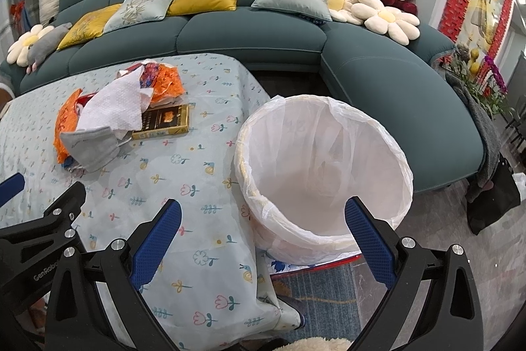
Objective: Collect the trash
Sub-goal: 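Grasp the orange plastic bag with the left gripper while the right gripper grasps the white wipe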
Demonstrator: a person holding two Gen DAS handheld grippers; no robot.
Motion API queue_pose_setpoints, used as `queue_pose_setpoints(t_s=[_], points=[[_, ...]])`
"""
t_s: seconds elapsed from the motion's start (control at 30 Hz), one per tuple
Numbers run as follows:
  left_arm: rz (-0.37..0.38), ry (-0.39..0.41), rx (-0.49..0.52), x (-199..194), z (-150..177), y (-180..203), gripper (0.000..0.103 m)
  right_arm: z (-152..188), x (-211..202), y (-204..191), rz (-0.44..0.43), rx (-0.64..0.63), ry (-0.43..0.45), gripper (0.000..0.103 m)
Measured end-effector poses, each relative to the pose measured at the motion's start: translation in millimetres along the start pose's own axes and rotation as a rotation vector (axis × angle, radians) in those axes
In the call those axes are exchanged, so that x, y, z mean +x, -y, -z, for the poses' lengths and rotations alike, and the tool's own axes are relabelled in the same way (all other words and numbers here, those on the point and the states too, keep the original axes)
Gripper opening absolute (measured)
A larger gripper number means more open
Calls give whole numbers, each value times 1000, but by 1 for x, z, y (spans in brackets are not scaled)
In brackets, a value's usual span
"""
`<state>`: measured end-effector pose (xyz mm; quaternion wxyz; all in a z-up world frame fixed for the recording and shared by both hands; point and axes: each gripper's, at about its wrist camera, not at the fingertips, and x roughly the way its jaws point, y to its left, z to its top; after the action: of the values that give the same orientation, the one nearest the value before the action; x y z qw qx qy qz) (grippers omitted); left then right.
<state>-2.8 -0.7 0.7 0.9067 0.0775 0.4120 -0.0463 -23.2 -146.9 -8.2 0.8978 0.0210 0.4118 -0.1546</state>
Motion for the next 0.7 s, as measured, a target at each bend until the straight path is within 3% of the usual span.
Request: queue_pose_setpoints(t_s=[0.23,0.47,0.7], points=[[40,2,-15,-1,-6,-11,95,-5,-11,5,9,49,74,95],[43,-10,-65,12,-11,-49,95,-12,-15,-21,29,-32,130,95],[28,-26,-150,29,-16,-100,95,-35,-8,-62,-78,-61,116,95]])
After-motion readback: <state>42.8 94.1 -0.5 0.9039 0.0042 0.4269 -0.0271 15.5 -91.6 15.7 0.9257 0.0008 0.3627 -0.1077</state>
